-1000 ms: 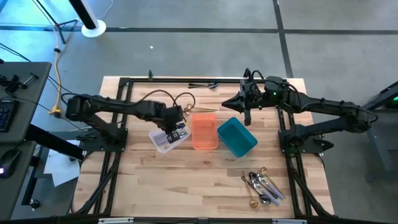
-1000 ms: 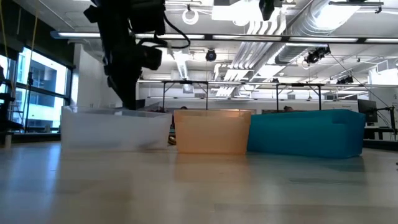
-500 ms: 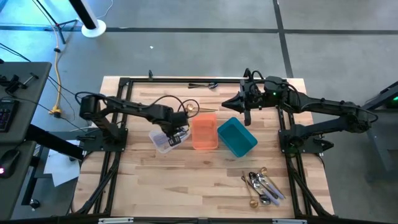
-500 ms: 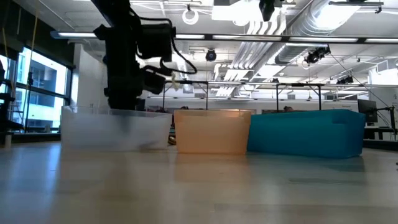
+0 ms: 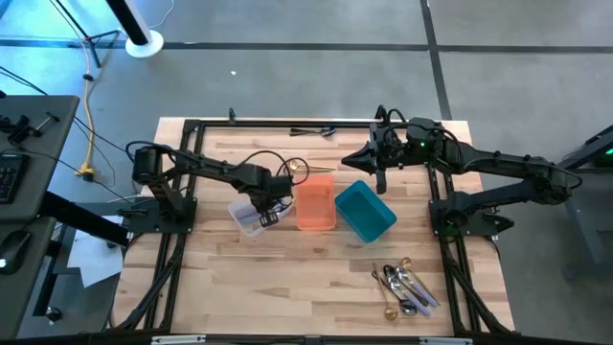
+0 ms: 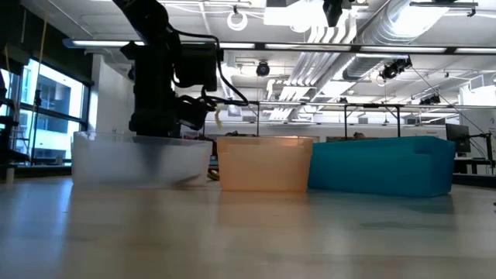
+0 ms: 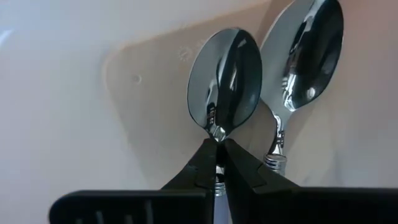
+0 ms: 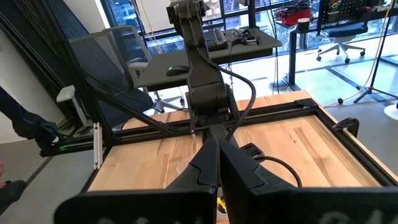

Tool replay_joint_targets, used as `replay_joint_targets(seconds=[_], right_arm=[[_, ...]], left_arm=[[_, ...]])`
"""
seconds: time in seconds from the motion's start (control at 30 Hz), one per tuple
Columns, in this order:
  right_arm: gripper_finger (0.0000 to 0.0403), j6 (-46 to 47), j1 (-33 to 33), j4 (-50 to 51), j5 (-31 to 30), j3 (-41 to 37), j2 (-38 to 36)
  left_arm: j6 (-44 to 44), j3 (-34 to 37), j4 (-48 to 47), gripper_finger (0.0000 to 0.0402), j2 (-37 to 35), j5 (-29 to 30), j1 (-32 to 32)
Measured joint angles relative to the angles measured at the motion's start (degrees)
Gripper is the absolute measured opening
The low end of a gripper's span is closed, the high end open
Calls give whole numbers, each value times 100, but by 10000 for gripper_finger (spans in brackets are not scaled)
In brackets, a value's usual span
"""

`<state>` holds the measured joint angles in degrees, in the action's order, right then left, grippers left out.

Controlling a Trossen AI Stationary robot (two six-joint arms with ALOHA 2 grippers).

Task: Sort silverware by color (type)
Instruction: Put the purple spoon into the white bin

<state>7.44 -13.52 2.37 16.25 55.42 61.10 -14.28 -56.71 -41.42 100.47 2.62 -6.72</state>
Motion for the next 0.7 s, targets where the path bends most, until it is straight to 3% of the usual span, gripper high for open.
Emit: replay_joint_targets(seconds=[0.4,0.7], right_arm=[[0,-1,0,20,0,0,0],[0,-2,0,20,1,0,0]], left_arm=[[168,9,66,53,-2,5,-4],[249,11,58,112,-26,-66,-4]])
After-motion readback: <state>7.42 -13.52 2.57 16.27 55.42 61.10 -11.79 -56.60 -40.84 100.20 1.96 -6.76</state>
